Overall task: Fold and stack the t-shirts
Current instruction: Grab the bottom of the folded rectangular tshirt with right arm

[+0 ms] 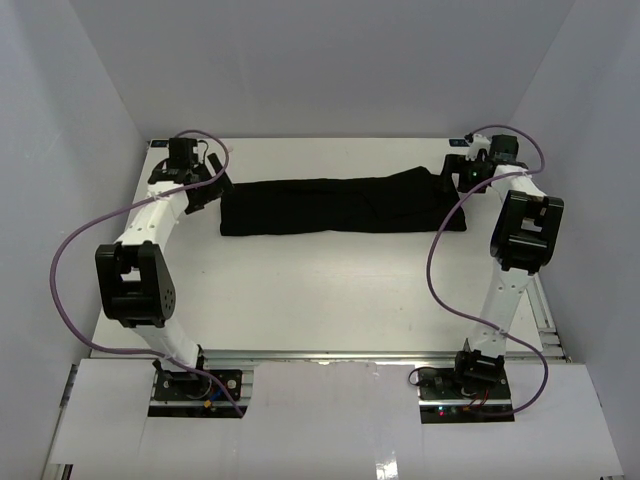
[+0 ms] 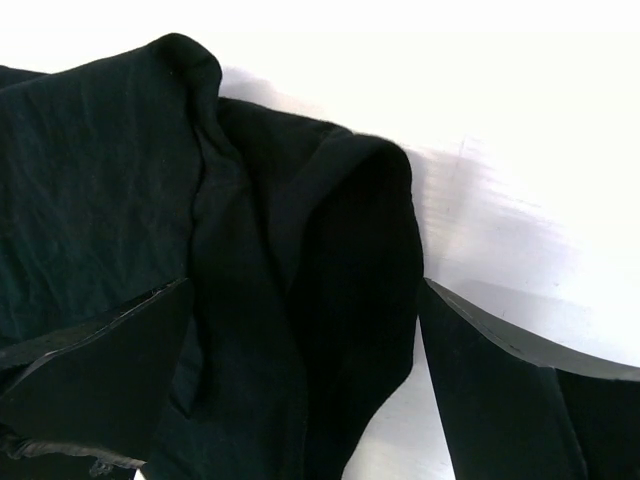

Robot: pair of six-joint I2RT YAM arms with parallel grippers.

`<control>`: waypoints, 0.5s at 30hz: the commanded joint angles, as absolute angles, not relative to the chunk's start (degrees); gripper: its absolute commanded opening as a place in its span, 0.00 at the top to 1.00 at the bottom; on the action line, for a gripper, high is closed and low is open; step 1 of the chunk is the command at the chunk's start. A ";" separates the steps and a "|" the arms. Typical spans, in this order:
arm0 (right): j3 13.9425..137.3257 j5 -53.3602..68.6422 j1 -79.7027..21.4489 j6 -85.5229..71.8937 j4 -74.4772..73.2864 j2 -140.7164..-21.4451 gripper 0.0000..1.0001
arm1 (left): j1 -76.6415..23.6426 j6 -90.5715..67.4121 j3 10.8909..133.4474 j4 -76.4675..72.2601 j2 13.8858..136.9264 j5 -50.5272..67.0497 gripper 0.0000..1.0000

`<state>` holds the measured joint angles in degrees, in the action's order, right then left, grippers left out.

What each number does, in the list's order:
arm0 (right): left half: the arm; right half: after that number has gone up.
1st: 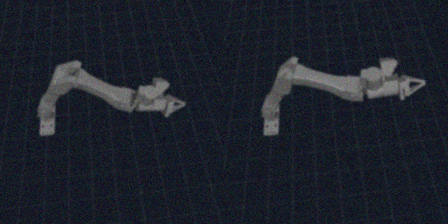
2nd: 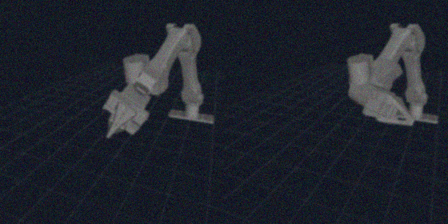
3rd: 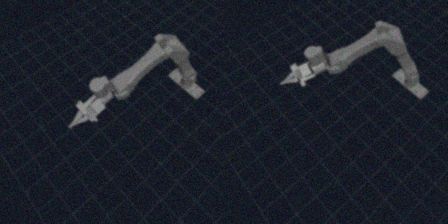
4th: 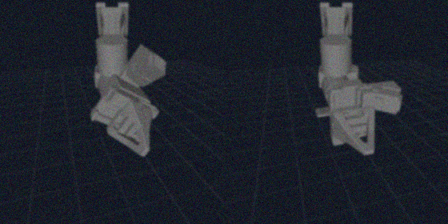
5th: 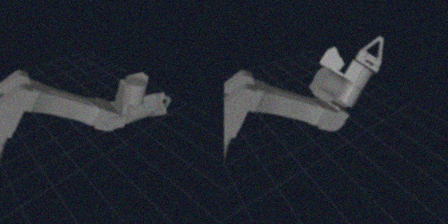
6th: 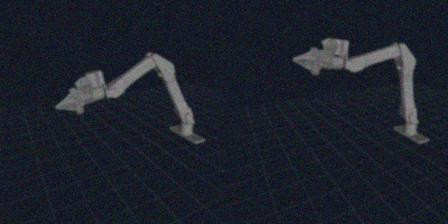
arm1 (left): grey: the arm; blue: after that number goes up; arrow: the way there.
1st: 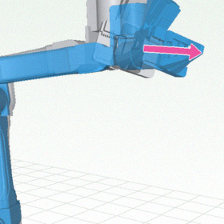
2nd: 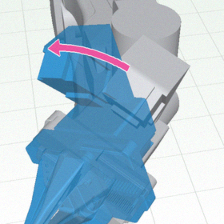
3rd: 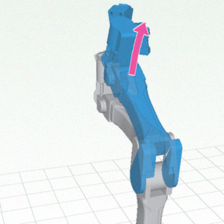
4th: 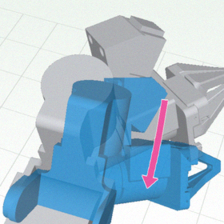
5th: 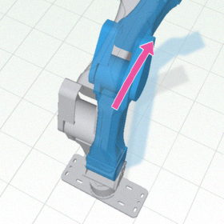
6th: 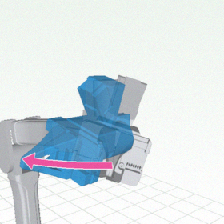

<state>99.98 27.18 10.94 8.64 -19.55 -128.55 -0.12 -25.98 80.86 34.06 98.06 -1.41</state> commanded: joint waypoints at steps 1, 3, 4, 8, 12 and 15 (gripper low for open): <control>100.02 25.06 10.20 10.45 -18.20 -127.88 0.00 | -0.09 -26.63 78.41 33.31 95.02 -0.18 0.02; 101.07 24.96 10.11 11.25 -18.63 -128.84 0.00 | -0.09 -26.63 77.79 33.22 94.57 -0.09 0.02; 101.86 25.83 10.02 11.34 -19.07 -129.37 0.00 | -0.09 -26.80 77.26 33.22 94.40 -0.09 0.02; 103.27 26.46 9.49 11.60 -19.69 -130.95 0.00 | -0.09 -26.89 76.38 33.05 94.48 1.22 0.02; 102.57 24.79 9.49 13.17 -17.85 -130.00 0.00 | -0.09 -27.33 75.94 32.96 94.13 2.02 0.02; 99.85 22.25 9.49 15.28 -14.86 -127.10 0.00 | -0.09 -27.33 75.41 32.87 93.69 2.02 0.02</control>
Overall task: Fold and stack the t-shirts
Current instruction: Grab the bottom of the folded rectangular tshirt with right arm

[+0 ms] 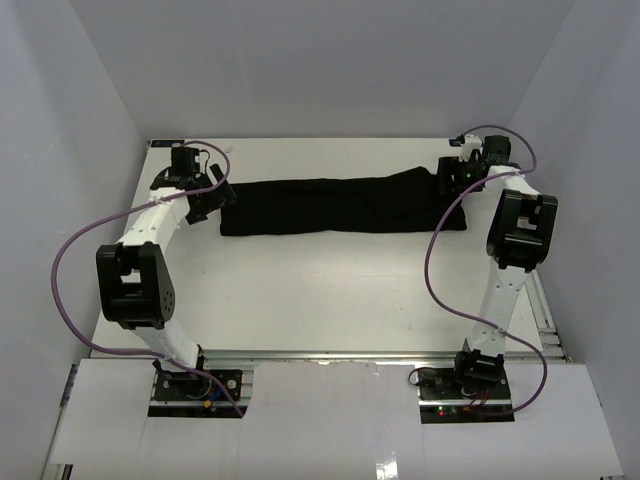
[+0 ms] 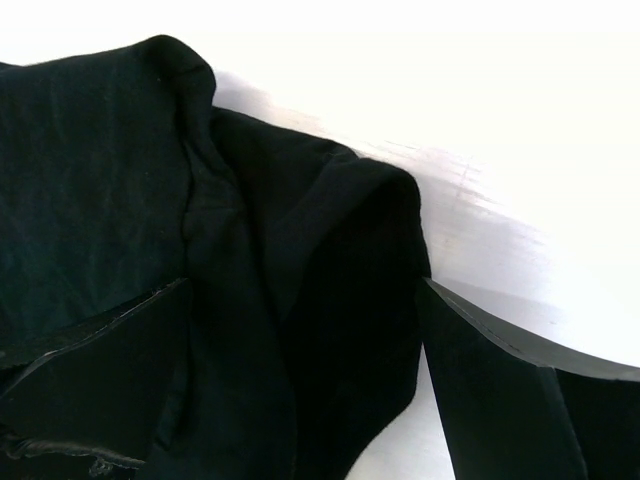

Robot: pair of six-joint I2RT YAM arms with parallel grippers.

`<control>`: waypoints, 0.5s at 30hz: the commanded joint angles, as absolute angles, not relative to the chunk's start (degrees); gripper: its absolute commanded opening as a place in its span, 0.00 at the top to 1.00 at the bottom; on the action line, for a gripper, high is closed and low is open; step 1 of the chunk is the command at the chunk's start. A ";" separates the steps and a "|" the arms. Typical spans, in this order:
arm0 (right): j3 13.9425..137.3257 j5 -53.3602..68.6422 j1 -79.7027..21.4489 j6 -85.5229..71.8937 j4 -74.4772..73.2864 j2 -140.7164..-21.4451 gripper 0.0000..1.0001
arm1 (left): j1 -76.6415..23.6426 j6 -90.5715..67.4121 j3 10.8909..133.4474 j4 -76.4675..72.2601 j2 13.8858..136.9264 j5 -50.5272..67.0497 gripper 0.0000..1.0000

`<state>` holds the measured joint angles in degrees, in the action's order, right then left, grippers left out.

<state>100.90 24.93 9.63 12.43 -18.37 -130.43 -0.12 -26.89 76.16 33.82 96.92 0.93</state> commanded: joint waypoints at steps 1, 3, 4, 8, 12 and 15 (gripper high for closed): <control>99.32 21.71 9.41 15.81 -14.33 -126.57 0.00 | -0.09 -27.33 75.41 32.96 93.60 2.02 0.02; 99.14 20.48 9.40 16.17 -13.80 -126.21 0.00 | -0.09 -27.34 74.89 32.78 93.52 2.11 0.02; 99.75 19.70 9.49 16.17 -14.32 -126.56 0.00 | -0.09 -27.77 74.71 32.70 93.52 2.46 0.02; 101.69 20.04 9.23 16.08 -16.26 -128.23 0.00 | -0.09 -28.04 74.71 32.34 93.60 2.99 0.02; 100.55 20.39 8.61 17.05 -15.12 -127.79 0.00 | -0.09 -27.77 74.88 32.34 93.52 2.90 0.02; 103.08 21.79 8.61 16.96 -16.87 -129.90 0.00 | -0.09 -27.86 74.44 32.34 93.43 2.90 0.02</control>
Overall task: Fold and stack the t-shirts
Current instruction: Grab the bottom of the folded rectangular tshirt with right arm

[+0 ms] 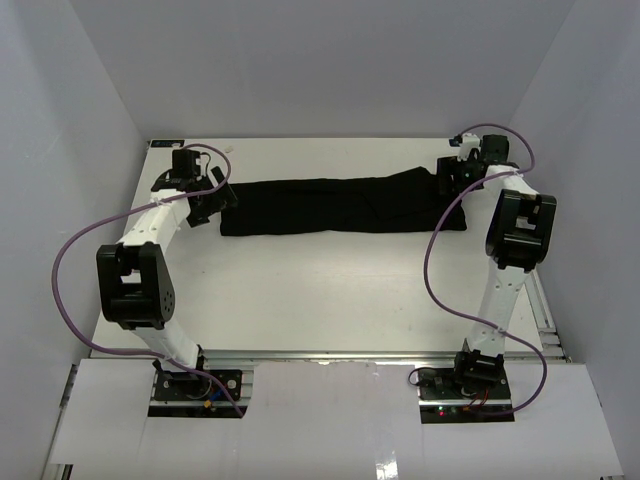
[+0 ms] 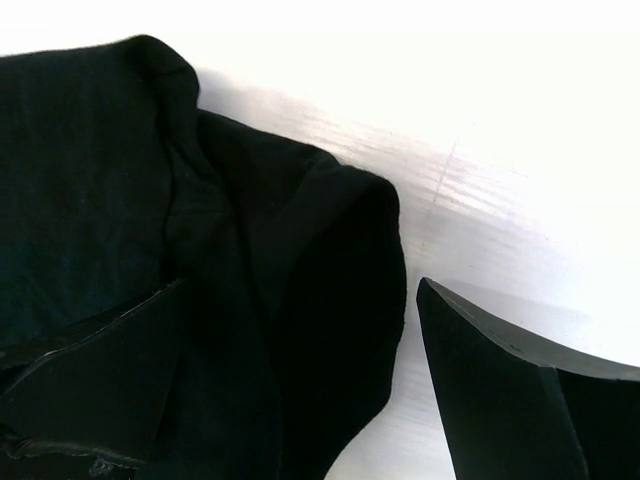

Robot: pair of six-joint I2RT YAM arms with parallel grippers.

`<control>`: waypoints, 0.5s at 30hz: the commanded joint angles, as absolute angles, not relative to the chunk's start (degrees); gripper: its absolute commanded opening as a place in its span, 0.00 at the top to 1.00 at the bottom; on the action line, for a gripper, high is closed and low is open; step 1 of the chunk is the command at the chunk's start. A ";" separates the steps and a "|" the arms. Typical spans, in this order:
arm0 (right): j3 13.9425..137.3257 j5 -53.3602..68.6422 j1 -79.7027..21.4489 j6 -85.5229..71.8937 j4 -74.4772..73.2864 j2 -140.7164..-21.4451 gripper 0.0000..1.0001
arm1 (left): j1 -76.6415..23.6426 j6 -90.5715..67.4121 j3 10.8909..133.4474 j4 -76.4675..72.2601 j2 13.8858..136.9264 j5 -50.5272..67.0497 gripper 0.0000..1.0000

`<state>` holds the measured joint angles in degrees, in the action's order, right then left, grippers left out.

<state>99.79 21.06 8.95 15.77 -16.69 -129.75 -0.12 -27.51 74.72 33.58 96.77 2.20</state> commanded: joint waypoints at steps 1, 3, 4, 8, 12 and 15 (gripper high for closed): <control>103.62 22.75 8.61 16.96 -17.57 -130.51 0.00 | -0.09 -27.95 74.27 32.34 93.34 2.99 0.02; 104.93 23.64 8.53 16.88 -18.71 -132.18 0.00 | -0.09 -27.95 74.09 32.34 93.16 2.99 0.02; 106.16 24.77 8.61 16.70 -20.29 -132.71 0.00 | -0.09 -27.86 74.09 32.34 92.90 2.90 0.02; 106.61 27.07 8.61 15.65 -21.71 -134.12 0.00 | -0.09 -27.77 74.00 32.34 92.64 2.72 0.02; 105.82 26.98 8.79 14.33 -21.27 -134.21 0.00 | -0.09 -27.95 73.92 32.43 92.64 3.08 0.02; 105.91 27.25 9.93 11.87 -20.04 -134.21 0.00 | -0.09 -27.77 74.09 32.43 92.64 3.16 0.02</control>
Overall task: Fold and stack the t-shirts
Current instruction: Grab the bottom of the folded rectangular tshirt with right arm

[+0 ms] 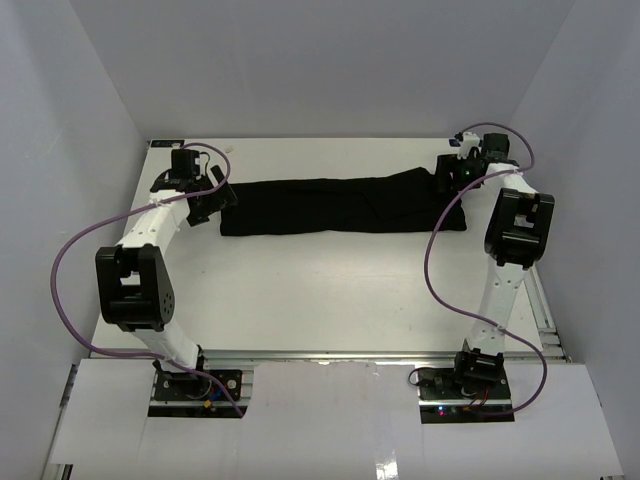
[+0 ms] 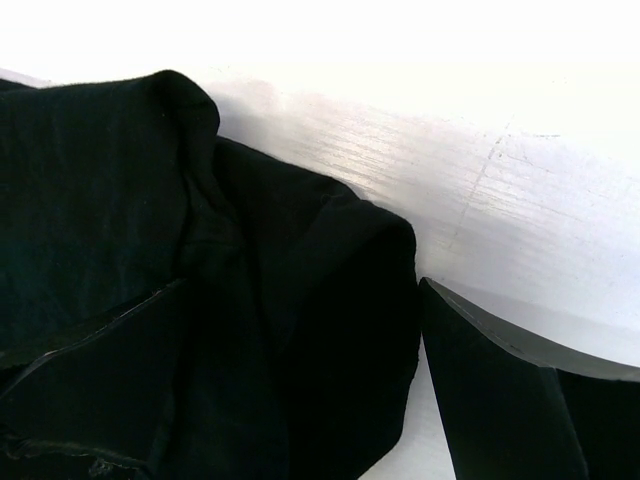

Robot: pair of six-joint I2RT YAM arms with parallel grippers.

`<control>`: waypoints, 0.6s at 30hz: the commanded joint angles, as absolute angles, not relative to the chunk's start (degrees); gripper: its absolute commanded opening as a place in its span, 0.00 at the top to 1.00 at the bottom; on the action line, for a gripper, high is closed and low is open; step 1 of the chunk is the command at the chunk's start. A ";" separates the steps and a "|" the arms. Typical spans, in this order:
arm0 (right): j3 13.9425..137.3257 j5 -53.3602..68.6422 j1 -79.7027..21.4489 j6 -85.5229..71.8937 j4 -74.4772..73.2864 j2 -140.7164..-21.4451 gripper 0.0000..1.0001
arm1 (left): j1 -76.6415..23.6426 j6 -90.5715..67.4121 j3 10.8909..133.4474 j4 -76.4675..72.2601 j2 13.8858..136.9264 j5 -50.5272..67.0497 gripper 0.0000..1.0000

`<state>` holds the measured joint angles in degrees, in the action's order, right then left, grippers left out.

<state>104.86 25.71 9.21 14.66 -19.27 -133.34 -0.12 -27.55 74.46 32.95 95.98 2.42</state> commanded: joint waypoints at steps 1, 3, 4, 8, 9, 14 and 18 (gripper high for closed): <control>106.08 27.33 10.45 10.82 -19.95 -134.12 0.00 | -0.09 -27.86 74.18 32.43 92.64 3.16 0.02; 106.87 28.12 10.98 9.94 -20.04 -134.12 0.00 | -0.09 -27.77 74.27 32.43 92.55 3.25 0.02; 107.05 28.39 11.51 9.50 -20.04 -133.95 0.00 | -0.09 -27.77 74.35 32.52 92.55 3.25 0.02; 108.01 29.97 12.13 7.56 -20.39 -133.68 0.00 | -0.09 -28.30 74.44 32.43 92.81 3.86 0.02; 108.02 30.84 12.04 7.38 -20.74 -133.77 0.00 | -0.09 -28.30 74.44 32.34 92.90 3.95 0.02; 108.46 33.74 12.22 7.38 -22.23 -134.73 0.00 | -0.09 -28.21 75.32 32.61 92.99 4.22 0.02; 109.60 37.52 12.13 6.95 -23.73 -136.40 0.00 | -0.09 -28.12 75.50 32.78 93.16 4.31 0.02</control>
<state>107.07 33.08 12.32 7.90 -21.65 -134.61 -0.12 -28.10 74.46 32.95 95.98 3.53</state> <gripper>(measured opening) 0.998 0.982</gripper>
